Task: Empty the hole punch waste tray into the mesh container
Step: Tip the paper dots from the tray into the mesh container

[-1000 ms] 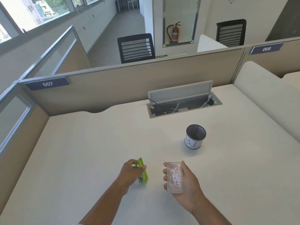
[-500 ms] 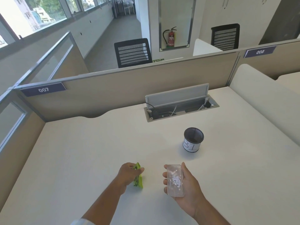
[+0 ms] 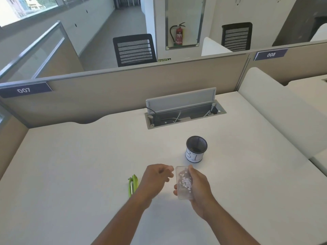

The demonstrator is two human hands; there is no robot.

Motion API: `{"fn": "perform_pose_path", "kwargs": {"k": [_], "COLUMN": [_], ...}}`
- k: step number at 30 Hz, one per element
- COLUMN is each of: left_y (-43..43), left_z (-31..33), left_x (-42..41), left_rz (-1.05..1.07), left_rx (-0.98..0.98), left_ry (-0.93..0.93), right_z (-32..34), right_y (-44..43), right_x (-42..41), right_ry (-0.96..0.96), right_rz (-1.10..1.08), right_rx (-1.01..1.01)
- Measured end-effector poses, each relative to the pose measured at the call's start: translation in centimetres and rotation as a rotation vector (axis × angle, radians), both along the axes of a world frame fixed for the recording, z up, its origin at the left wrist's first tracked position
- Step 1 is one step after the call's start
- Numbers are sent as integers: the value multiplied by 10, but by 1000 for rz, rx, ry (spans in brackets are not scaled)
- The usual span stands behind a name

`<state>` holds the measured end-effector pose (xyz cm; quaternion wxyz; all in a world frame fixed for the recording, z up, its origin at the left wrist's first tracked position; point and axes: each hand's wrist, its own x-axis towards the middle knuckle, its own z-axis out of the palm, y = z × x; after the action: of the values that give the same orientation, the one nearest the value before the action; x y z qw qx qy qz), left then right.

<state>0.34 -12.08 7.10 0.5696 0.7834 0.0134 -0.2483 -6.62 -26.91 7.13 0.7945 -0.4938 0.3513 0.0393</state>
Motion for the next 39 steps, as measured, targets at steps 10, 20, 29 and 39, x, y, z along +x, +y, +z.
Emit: {"fn": "perform_pose_path", "kwargs": {"k": [10,20,29,39], "left_y": [-66,-125,-147,-144], "left_z": [12,30,6,-7], "left_x": [44,124,149,143], "left_rz": [-68,45,35,4], "left_rx": [0,87,173,254], "left_ry": [9,-108,-205,-370], "right_z": [12,23,-9,-32], "right_y": [-54,-120,-146,-144], "right_x": [40,91,100,99], "right_ry": [13,-78,-79,-67], "right_rz": [53,49,139,333], "right_rx": [-267,-624,-892,-1131]}}
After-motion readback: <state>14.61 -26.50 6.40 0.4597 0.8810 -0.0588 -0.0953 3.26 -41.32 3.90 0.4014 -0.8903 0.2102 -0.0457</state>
